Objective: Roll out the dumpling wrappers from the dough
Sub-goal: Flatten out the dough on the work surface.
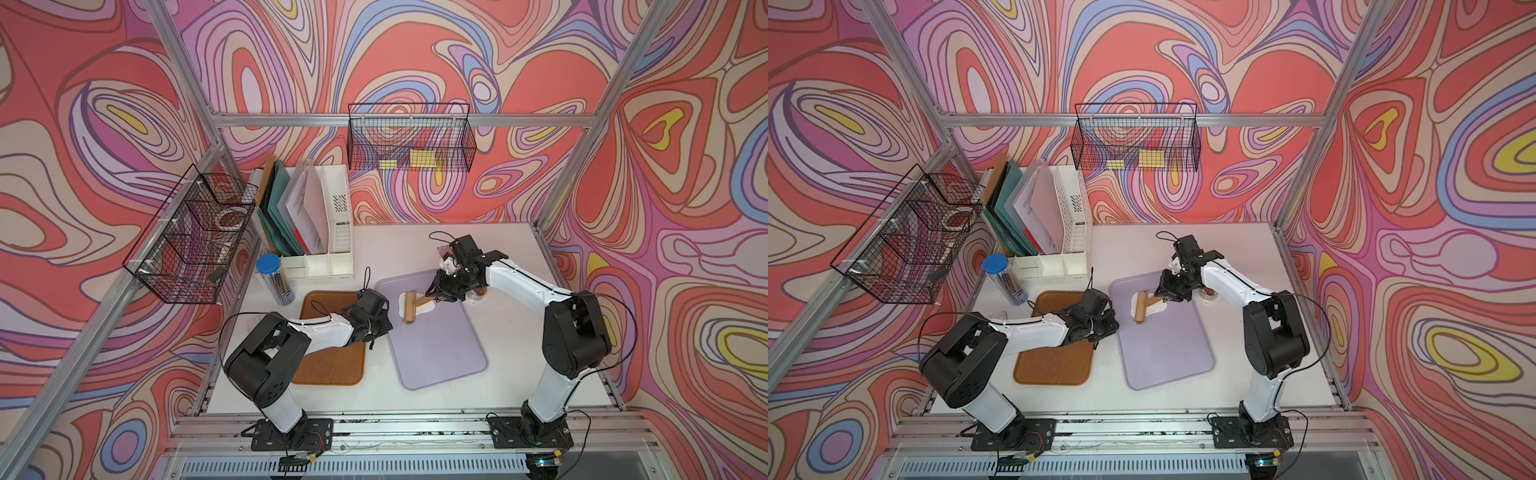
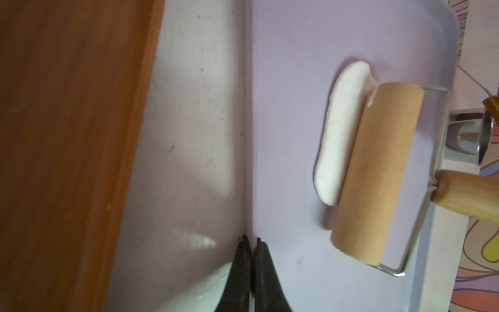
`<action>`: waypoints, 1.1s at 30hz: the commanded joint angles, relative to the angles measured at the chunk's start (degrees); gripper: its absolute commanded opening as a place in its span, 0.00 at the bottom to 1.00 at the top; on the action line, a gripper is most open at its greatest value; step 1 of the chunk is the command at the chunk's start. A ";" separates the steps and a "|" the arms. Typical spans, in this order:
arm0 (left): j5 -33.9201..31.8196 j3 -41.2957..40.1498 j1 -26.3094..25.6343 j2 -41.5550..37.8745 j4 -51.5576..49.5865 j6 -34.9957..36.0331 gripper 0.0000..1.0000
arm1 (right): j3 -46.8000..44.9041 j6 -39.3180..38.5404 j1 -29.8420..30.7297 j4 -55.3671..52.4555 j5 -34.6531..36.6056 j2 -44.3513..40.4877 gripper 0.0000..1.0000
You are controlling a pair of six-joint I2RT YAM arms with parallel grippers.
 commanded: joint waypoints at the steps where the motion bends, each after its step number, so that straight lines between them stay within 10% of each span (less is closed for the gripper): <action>1: 2.01 -0.24 -0.65 0.86 -3.49 0.96 0.00 | -0.20 -0.03 2.77 -8.13 16.52 7.30 0.00; 20: 2.26 -0.68 -0.60 1.04 -3.08 0.96 0.00 | 0.82 3.45 3.32 -1.02 17.60 17.53 0.00; 26: 1.93 -0.50 -0.57 1.36 -3.29 0.78 0.00 | -0.60 3.35 3.30 11.43 4.22 6.50 0.00; 33: 1.20 0.40 -0.60 1.48 -4.28 1.13 0.00 | -2.81 5.11 -1.97 21.39 5.60 -14.16 0.00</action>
